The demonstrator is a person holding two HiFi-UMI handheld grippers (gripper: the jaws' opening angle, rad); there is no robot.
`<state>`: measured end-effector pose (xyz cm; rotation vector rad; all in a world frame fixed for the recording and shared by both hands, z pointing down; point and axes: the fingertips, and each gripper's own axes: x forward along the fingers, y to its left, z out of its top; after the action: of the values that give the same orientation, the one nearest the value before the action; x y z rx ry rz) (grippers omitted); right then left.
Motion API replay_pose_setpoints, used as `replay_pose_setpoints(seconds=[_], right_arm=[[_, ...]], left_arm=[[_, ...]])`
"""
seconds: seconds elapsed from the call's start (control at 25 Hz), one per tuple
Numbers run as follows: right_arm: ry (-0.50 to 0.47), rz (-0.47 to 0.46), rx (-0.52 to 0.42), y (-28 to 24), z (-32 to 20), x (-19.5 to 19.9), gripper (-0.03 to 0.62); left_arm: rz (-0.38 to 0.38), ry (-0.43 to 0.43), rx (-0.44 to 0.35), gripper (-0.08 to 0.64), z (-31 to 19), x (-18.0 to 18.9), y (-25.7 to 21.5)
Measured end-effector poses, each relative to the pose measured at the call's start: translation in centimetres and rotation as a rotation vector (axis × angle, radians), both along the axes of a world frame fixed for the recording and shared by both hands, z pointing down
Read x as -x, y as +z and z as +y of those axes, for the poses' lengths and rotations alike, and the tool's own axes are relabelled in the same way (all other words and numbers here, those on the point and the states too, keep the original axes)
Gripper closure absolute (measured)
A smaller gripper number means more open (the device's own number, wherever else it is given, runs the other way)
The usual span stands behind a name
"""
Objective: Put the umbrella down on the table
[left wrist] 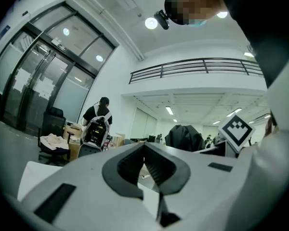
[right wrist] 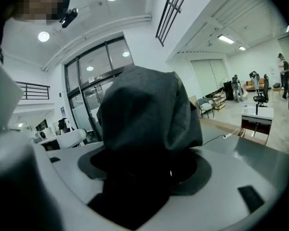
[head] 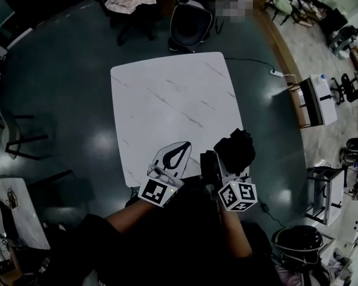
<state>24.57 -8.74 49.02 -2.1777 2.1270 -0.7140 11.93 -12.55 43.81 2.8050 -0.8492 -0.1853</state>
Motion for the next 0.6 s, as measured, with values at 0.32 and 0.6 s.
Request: replay_pose_setpoints(seconds=[0.32, 0.6], right_arm=[[-0.115, -0.078, 0.118, 5.9, -5.9, -4.3, 0.258], [-0.228, -0.121, 0.251, 12.0, -10.4, -5.9, 0.256]], left_arm=[[-0.116, -0.193, -0.009, 0.554, -6.5, -1.9, 1.6], [-0.217, -0.266, 0.058, 0.554, -7.8, -3.8, 4.7]])
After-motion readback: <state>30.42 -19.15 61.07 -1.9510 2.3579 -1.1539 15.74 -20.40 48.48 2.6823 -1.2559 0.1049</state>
